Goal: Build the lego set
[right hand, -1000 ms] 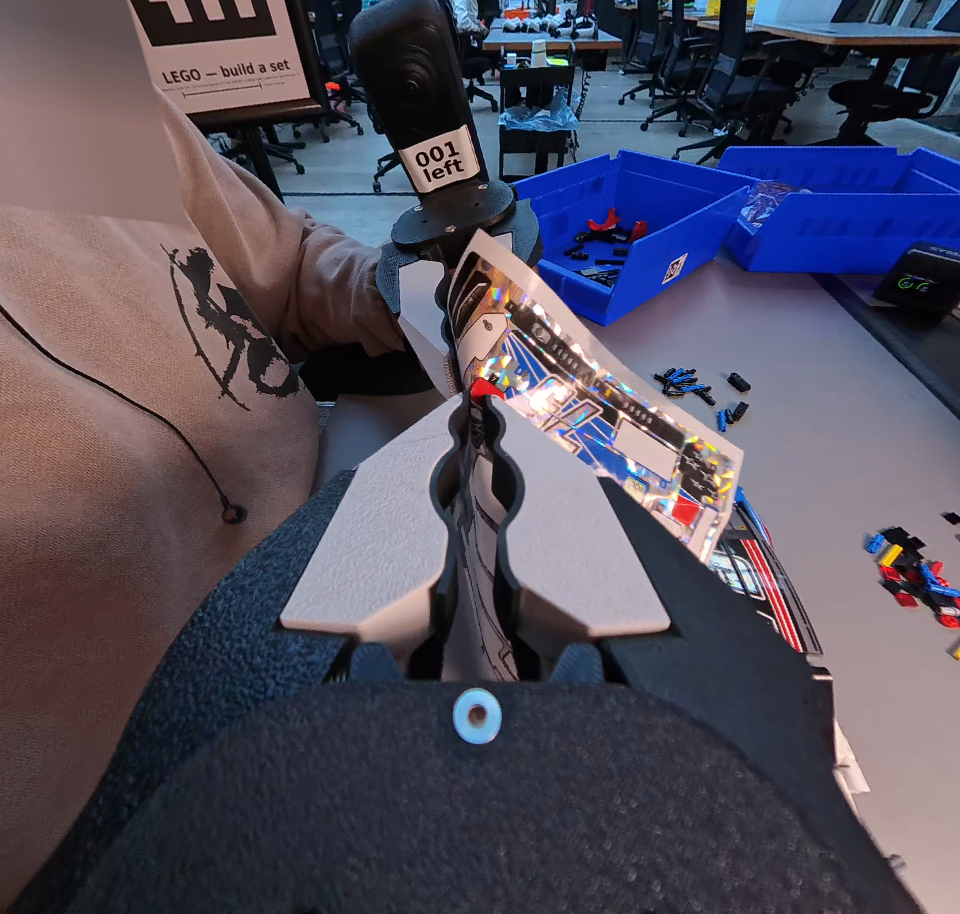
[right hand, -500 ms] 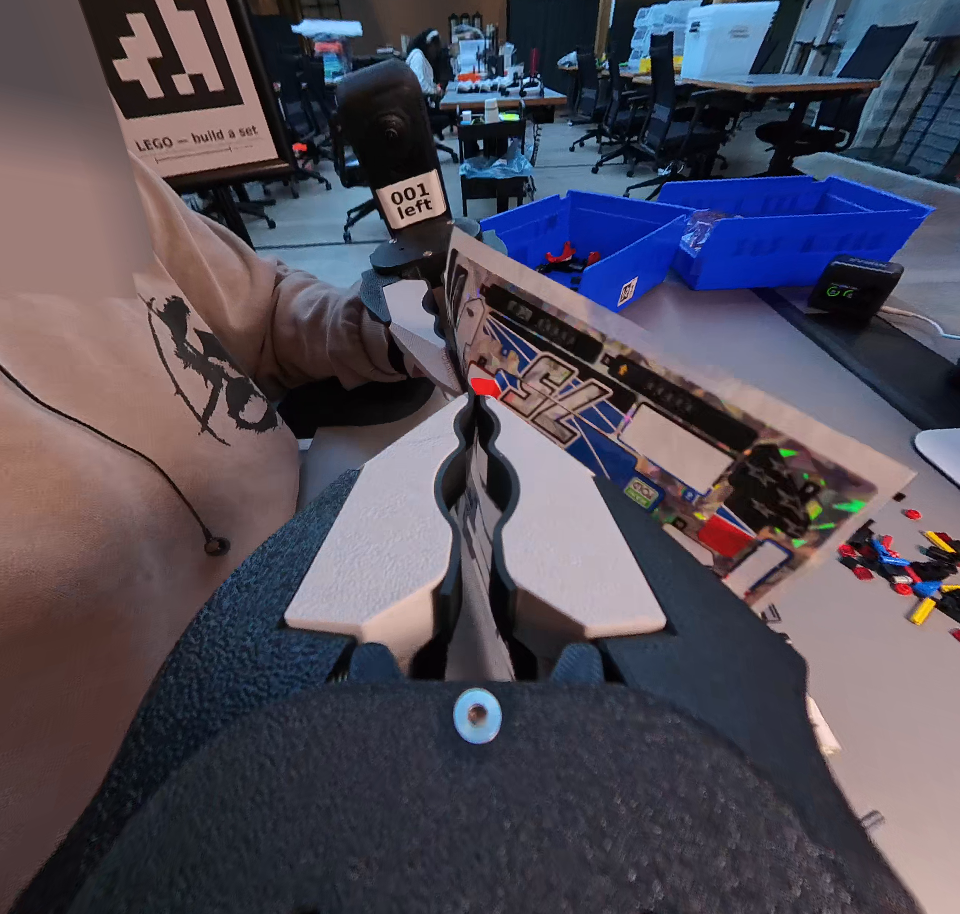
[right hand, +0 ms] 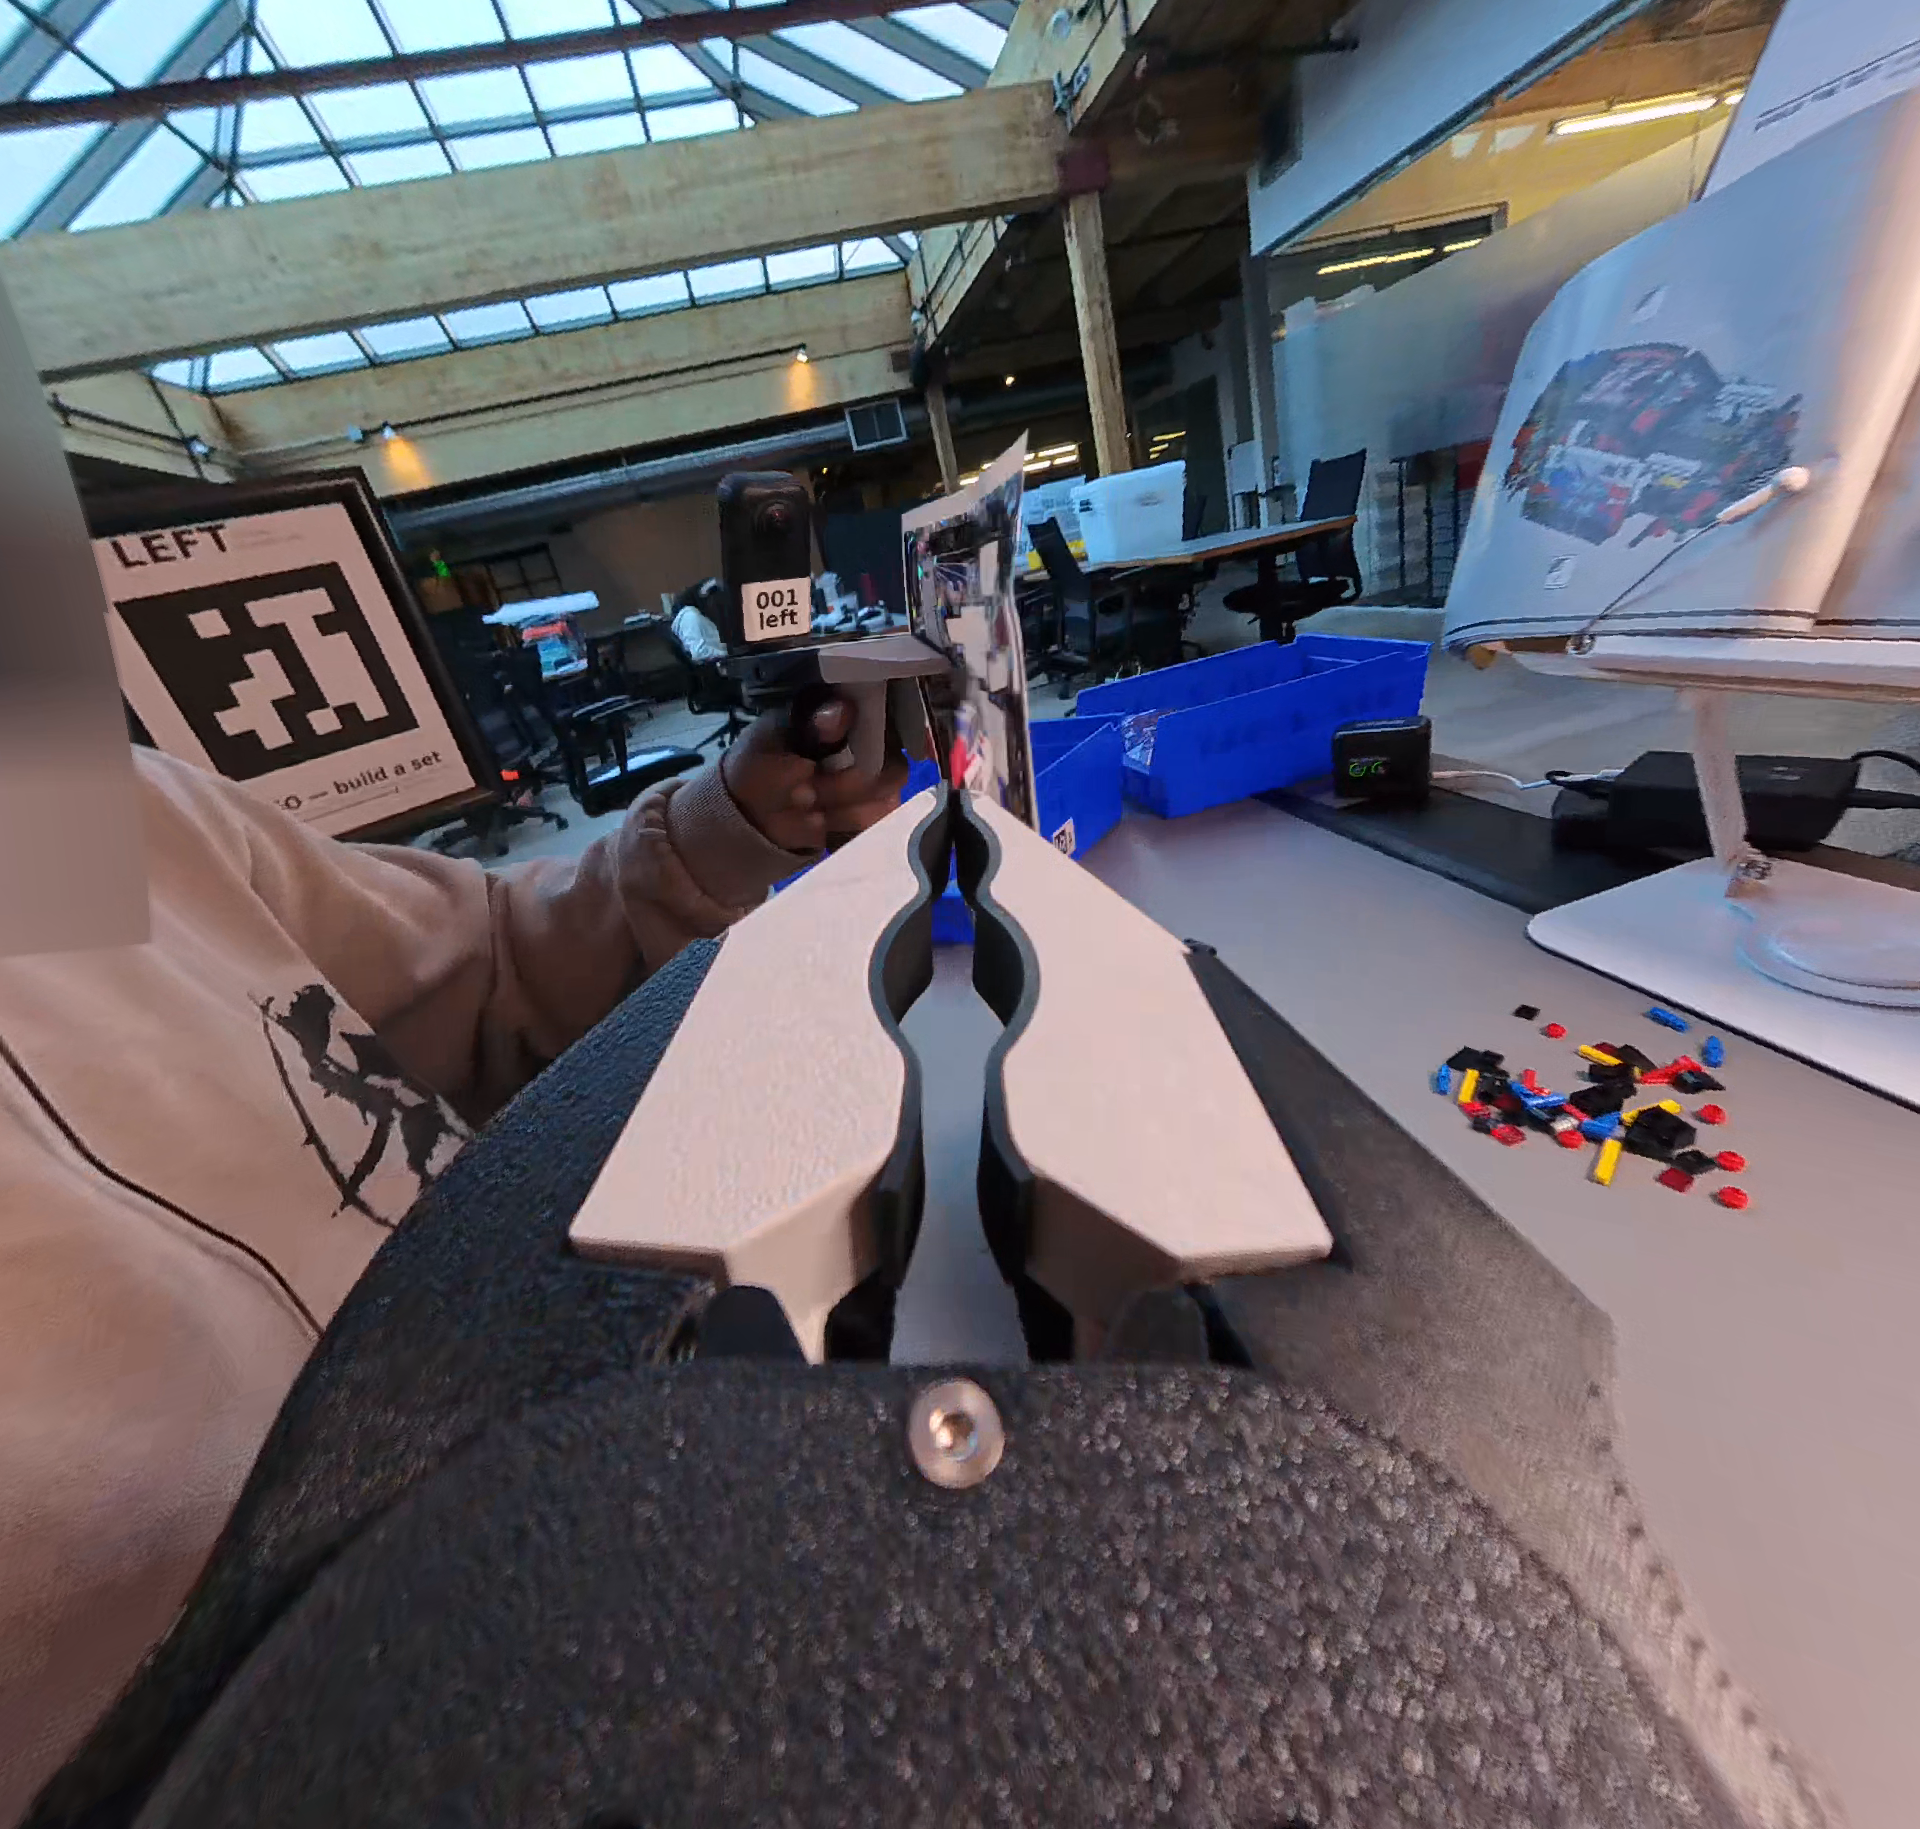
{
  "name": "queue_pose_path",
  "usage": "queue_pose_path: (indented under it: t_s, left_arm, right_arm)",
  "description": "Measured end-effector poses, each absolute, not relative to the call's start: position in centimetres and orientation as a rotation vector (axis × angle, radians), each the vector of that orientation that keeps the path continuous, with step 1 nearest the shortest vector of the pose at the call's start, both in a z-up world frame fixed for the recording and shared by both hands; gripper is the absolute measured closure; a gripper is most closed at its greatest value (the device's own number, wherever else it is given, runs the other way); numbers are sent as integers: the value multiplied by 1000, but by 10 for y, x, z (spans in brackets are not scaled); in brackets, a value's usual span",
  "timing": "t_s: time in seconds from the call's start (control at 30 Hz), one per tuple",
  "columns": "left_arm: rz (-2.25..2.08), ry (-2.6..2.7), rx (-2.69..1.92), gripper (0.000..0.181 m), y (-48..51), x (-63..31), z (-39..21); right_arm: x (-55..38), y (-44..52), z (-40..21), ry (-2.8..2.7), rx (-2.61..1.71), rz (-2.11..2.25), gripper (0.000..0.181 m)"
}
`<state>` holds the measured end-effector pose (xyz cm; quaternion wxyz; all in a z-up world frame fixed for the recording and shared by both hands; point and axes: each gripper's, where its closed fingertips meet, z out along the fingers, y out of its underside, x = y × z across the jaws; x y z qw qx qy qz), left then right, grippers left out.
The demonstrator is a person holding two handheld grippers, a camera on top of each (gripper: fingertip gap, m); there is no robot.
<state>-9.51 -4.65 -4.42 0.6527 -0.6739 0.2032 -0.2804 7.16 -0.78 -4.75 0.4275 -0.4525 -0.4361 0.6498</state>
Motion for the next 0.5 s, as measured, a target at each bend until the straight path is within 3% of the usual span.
queue_pose_path:
  t_s: [0.2,0.5]
  left_arm:
    - [-570,223,-1759,181,6,-199,-45]
    - [-476,-172,-2069,181,89,-355,-125]
  right_arm:
    - [89,18,-52,-980,-1163,1628,181]
    - [86,30,-70,-978,-1215,1623,181]
